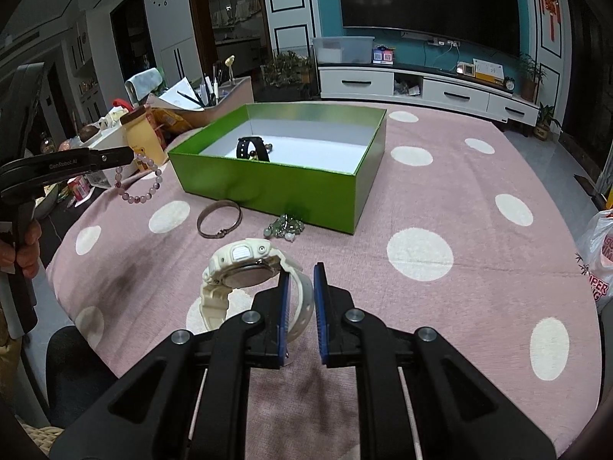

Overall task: Organize jewelry
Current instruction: 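Carry the pink bracelet and cream watch into the green box and open both grippers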

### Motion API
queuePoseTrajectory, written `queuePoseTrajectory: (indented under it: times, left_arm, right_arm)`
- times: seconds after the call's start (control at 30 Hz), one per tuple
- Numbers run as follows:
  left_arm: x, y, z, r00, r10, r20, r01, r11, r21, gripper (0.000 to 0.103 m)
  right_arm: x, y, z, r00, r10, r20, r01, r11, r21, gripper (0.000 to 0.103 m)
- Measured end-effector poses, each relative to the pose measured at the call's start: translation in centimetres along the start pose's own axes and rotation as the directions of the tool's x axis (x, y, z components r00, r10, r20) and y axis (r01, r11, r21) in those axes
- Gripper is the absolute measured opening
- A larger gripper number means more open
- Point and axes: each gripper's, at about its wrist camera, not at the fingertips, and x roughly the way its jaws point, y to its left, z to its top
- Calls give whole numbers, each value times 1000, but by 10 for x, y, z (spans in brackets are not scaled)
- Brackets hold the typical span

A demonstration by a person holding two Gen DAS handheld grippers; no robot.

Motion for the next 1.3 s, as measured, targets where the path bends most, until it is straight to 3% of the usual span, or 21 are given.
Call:
queuePoseTrajectory:
  times: [0.7,1.03,1.3]
  left_arm:
    - [-16,-28,25,998,-42,53,40,998,40,7]
    - [5,-54,55,995,-79,63,73,993,92,7]
    - [44,-70,88,992,-121,34,117,988,96,7]
  right_arm:
    - [-10,-9,20,998,4,68,-5,1000,12,12]
    - [0,-25,54,993,-7,120,2,999,41,12]
    - [17,-33,92,989,-14,148,8,999,41,12]
